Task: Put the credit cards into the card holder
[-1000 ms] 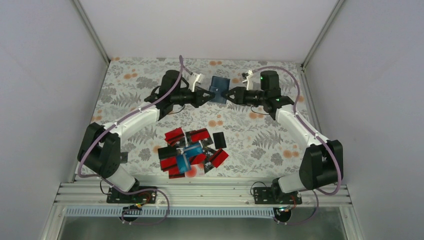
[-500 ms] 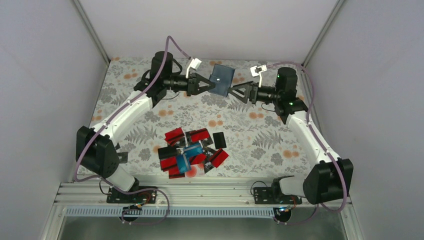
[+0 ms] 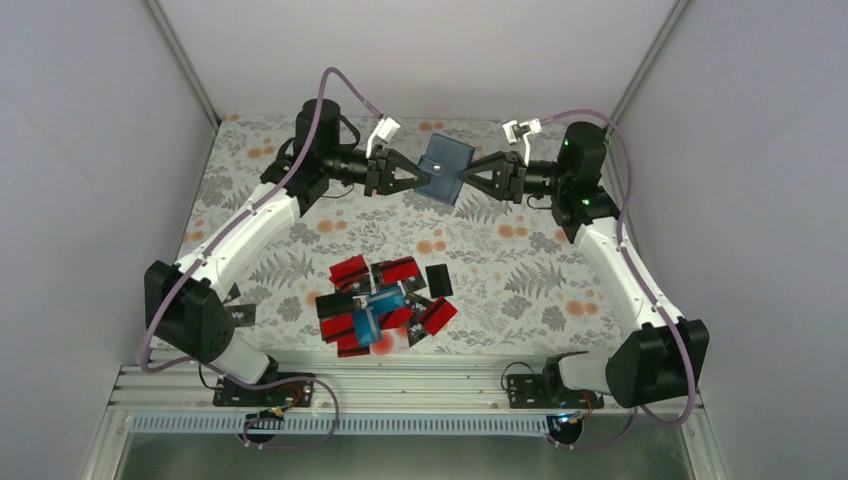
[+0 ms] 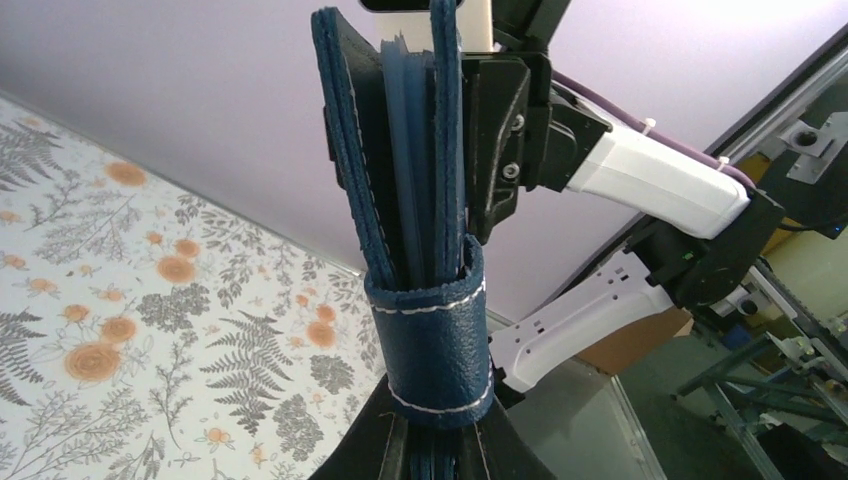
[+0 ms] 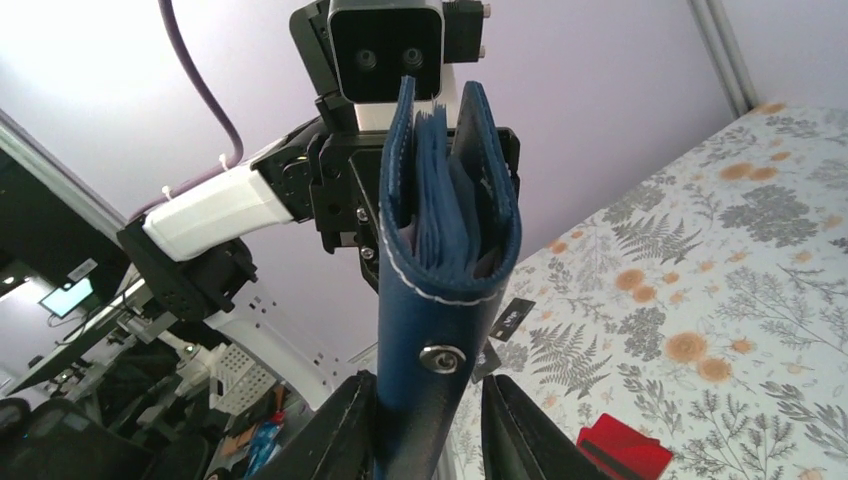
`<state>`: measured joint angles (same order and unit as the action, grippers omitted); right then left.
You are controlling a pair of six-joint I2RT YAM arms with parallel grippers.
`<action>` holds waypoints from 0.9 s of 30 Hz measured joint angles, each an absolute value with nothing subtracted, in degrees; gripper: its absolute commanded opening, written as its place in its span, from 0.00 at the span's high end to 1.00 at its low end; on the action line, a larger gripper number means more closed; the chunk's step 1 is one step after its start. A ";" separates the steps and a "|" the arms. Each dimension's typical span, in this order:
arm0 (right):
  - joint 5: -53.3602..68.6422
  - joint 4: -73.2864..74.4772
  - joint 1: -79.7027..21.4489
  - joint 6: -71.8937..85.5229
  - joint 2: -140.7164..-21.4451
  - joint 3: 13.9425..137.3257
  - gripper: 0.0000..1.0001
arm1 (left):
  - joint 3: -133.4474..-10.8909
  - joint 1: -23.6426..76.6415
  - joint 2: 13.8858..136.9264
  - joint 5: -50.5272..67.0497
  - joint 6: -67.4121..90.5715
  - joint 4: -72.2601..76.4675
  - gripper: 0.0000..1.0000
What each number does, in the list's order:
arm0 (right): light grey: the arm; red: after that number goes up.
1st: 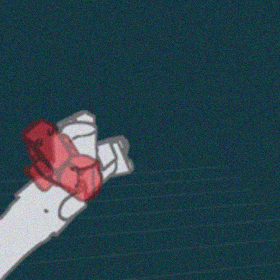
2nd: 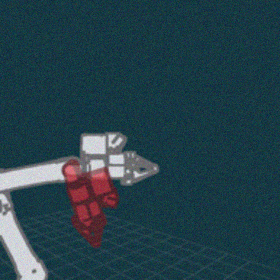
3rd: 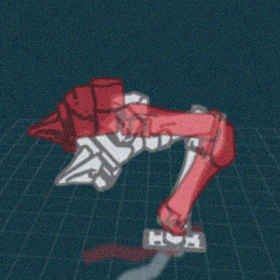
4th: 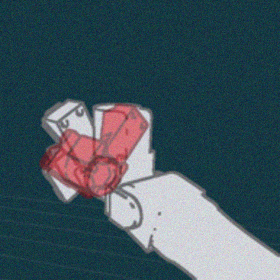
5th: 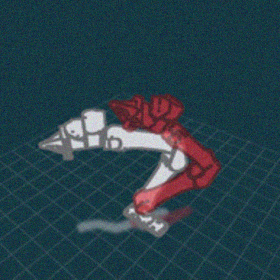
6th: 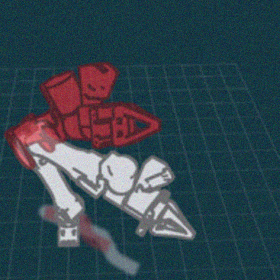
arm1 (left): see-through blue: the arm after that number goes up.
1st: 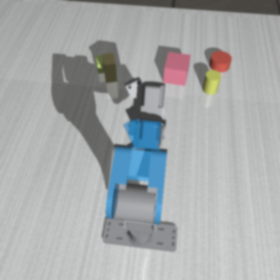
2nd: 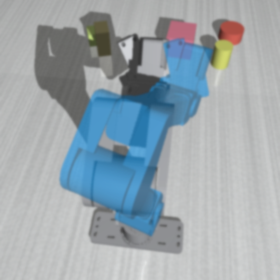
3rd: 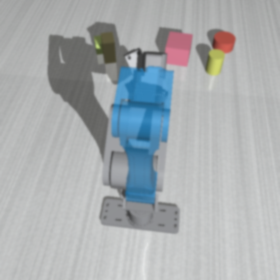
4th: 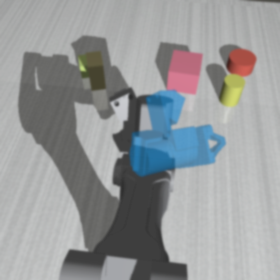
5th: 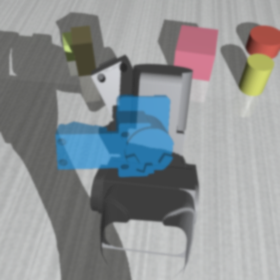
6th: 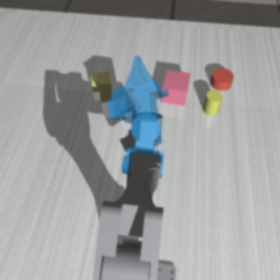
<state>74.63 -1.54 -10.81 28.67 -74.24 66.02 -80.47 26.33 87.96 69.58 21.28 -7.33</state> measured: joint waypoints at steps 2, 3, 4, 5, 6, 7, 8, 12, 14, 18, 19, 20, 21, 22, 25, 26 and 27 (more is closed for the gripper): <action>75.88 -2.13 -11.09 28.95 -74.61 66.19 0.73 | -80.47 26.33 87.61 70.11 21.32 -7.29 0.98; 76.27 -2.17 -11.27 28.95 -74.74 66.30 0.74 | -80.47 26.41 87.57 70.26 21.41 -7.31 0.98; 76.79 -2.13 -11.46 28.88 -74.96 66.50 0.76 | -80.47 26.44 87.57 70.48 21.47 -7.29 0.98; 76.99 -2.09 -11.73 28.80 -75.07 66.63 0.80 | -80.47 26.48 87.59 70.59 21.52 -7.29 0.98; 77.25 -1.87 -12.14 28.42 -75.16 66.83 0.84 | -80.47 26.52 87.59 70.74 21.54 -7.27 0.98; 77.49 -1.74 -12.51 27.99 -75.22 67.02 0.89 | -80.47 26.52 87.59 71.09 21.54 -7.27 0.98; 77.65 -1.48 -12.67 27.57 -75.26 67.31 0.93 | -80.47 26.50 87.57 71.37 21.54 -7.20 0.98; 77.89 -0.32 -12.82 26.59 -75.79 68.16 0.96 | -80.47 26.46 87.57 71.88 21.58 -6.76 0.97; 77.97 -0.10 -12.84 26.24 -76.29 68.58 0.96 | -80.47 26.35 87.59 71.79 21.58 -6.87 0.93; 76.84 1.58 -12.95 25.36 -76.95 68.86 0.96 | -81.28 26.22 87.70 69.63 19.64 -9.87 0.52; 75.96 2.50 -13.26 24.99 -77.19 69.10 0.96 | -82.02 26.41 87.81 67.66 18.59 -11.60 0.41; 75.11 3.51 -13.61 24.75 -77.45 69.49 0.96 | -82.59 26.52 87.81 65.58 17.30 -12.97 0.30; 74.26 4.45 -13.91 24.45 -77.73 69.78 0.96 | -83.13 26.70 87.81 63.57 15.88 -14.44 0.22; 73.34 5.39 -14.22 24.21 -78.00 70.00 0.96 | -83.64 26.83 87.79 60.88 14.98 -15.84 0.16; 69.43 8.40 -14.50 23.57 -78.65 70.02 0.96 | -84.09 27.24 87.68 52.25 11.60 -19.35 0.04; 67.75 9.54 -14.50 23.35 -78.91 70.02 0.96 | -84.09 27.35 87.59 49.74 10.68 -20.25 0.00; 65.95 10.68 -14.50 23.09 -79.24 70.02 0.96 | -84.07 27.59 87.44 46.09 9.85 -21.30 0.00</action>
<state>65.95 10.68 -14.50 23.09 -79.24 70.02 -84.07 27.59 87.44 46.09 9.85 -21.30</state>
